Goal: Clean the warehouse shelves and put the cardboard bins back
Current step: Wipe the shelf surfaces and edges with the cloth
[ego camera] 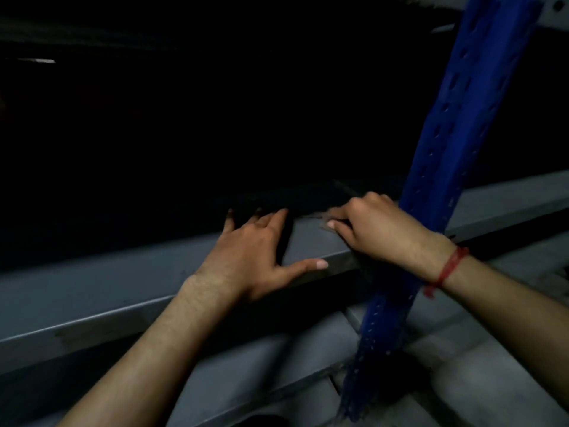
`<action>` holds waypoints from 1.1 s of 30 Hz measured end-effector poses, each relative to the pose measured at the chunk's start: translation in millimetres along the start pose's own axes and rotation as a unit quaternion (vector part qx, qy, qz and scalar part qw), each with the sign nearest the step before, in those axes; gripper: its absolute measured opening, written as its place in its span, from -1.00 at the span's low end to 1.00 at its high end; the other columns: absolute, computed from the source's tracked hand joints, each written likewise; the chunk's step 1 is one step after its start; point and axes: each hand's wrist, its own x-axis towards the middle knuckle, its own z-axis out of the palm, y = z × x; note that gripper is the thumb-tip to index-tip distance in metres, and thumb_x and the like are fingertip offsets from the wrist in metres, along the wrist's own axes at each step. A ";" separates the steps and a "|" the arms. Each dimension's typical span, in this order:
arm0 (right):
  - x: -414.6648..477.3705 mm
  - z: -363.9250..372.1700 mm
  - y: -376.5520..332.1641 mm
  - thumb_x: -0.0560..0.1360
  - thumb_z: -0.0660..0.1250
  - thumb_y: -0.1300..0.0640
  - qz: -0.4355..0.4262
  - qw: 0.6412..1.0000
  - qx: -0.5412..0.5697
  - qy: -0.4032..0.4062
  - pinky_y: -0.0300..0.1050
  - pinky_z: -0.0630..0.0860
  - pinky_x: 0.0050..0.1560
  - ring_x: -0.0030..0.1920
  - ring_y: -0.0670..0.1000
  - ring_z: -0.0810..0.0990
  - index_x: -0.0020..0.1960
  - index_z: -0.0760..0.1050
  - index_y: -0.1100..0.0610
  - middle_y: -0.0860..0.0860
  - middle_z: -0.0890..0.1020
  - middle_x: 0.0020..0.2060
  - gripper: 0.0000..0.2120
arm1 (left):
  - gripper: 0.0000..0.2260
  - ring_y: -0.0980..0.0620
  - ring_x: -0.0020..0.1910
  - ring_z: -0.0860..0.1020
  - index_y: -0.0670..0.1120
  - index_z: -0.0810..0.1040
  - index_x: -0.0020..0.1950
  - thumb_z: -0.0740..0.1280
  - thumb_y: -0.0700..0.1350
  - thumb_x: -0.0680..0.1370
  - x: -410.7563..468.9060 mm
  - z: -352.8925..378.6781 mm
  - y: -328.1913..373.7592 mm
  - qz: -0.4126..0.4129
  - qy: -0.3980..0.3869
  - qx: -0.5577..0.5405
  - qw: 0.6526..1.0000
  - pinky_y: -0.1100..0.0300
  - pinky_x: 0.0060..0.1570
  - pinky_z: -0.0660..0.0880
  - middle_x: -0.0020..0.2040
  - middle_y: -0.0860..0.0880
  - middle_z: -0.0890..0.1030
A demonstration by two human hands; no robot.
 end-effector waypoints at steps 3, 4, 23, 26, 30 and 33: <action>-33.9 -12.3 -2.9 0.64 0.12 -0.09 0.033 0.998 -0.050 -0.008 -0.07 0.44 -0.19 -0.03 0.15 0.62 0.14 0.57 -0.01 0.07 0.65 -0.08 -0.70 | 0.04 -0.01 0.59 0.13 -0.05 0.05 0.63 -0.01 0.61 0.35 19.5 4.1 24.9 0.028 -0.009 -0.015 0.999 -0.21 0.55 -0.12 0.61 -0.02 0.19; -38.2 -14.9 -4.2 0.65 0.13 -0.07 0.039 0.997 -0.057 -0.019 -0.07 0.40 -0.22 -0.03 0.15 0.62 0.14 0.57 0.00 0.07 0.64 -0.08 -0.72 | 0.02 -0.01 0.60 0.11 -0.06 0.04 0.63 0.01 0.59 0.37 25.0 6.3 31.9 0.037 -0.017 -0.018 0.999 -0.22 0.55 -0.13 0.61 -0.02 0.18; 6.4 -16.6 -7.0 0.65 0.12 0.15 0.035 0.957 -0.240 -0.160 -0.03 0.50 0.00 0.21 0.16 0.58 0.24 0.54 0.16 0.13 0.60 0.21 -0.71 | 0.00 -0.05 0.58 0.16 -0.09 0.02 0.63 0.28 0.47 0.41 27.1 14.6 33.6 0.019 -0.004 -0.054 0.998 -0.15 0.57 -0.12 0.60 -0.08 0.22; 5.7 -24.5 -3.4 0.62 0.19 0.13 0.016 0.970 -0.186 -0.158 -0.01 0.52 0.03 0.16 0.17 0.60 0.20 0.53 0.16 0.14 0.61 0.16 -0.77 | 0.00 -0.02 0.59 0.14 -0.08 -0.02 0.63 0.29 0.46 0.42 25.1 15.2 31.9 0.030 0.012 -0.062 0.998 -0.13 0.57 -0.16 0.61 -0.07 0.19; 14.4 -19.8 -21.8 0.56 0.30 0.12 -0.014 0.988 -0.104 -0.116 0.02 0.52 0.03 0.14 0.23 0.59 0.20 0.50 0.15 0.18 0.60 0.12 -0.76 | -0.03 0.09 0.61 -0.05 -0.01 -0.09 0.65 0.27 0.44 0.46 18.3 13.1 28.2 0.041 0.076 -0.072 0.994 -0.10 0.55 -0.28 0.65 0.00 -0.03; 28.7 -14.2 -57.4 0.53 0.27 0.22 -0.043 0.995 -0.015 -0.085 0.06 0.47 0.10 0.16 0.29 0.56 0.19 0.48 0.25 0.26 0.58 0.12 -0.74 | -0.04 0.13 0.61 -0.05 0.00 -0.13 0.64 0.31 0.37 0.47 3.1 8.8 11.0 0.016 0.095 -0.069 0.993 -0.11 0.55 -0.27 0.65 0.04 -0.04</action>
